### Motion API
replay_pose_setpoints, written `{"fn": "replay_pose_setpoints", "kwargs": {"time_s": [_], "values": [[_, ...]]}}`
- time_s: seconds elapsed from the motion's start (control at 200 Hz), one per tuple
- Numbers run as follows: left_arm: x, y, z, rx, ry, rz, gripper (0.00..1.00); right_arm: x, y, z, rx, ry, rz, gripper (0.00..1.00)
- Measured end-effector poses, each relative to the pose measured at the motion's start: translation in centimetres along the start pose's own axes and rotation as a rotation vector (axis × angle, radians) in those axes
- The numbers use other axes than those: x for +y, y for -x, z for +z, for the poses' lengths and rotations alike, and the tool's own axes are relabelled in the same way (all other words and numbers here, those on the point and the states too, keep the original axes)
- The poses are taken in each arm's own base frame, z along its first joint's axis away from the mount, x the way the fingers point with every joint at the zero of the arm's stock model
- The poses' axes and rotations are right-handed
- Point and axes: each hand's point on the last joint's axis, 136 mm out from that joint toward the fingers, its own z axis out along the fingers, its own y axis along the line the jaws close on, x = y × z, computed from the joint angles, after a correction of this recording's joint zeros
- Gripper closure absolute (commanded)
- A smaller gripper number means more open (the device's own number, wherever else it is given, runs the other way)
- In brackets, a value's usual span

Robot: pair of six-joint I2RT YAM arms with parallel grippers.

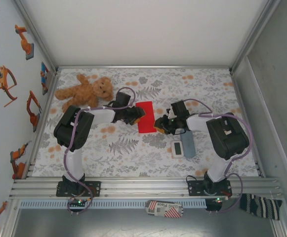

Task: Fold a paper plane with a square sheet of paper (pick it up from the middle)
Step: Fold the triangle a second time at the center of the table.

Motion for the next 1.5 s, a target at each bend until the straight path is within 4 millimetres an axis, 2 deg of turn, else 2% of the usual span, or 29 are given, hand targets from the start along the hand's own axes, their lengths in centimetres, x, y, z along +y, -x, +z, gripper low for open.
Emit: {"fn": "replay_pose_setpoints", "kwargs": {"time_s": [0.581,0.871,1.132,1.247,1.357,1.502], "values": [[0.0,-0.1,0.0,0.010,-0.004,-0.006,0.52,0.7,-0.7,0.8,0.035,0.033,-0.002,0.69],[0.0,0.0,0.0,0.010,-0.005,-0.009,0.52,1.9,0.5,0.9,-0.015,0.089,0.004,0.79],[0.1,-0.1,-0.2,0.025,0.017,-0.015,0.53,1.0,0.4,1.0,-0.028,0.067,0.025,0.83],[0.1,-0.1,-0.3,0.028,0.019,-0.016,0.53,0.3,0.1,1.1,-0.025,0.047,0.042,0.89],[0.1,-0.2,-0.2,0.032,0.016,-0.017,0.53,0.0,0.0,1.1,-0.024,0.036,0.050,1.00],[-0.1,-0.3,-0.2,0.038,0.007,-0.015,0.53,0.3,0.0,0.8,-0.032,0.040,0.050,1.00]]}}
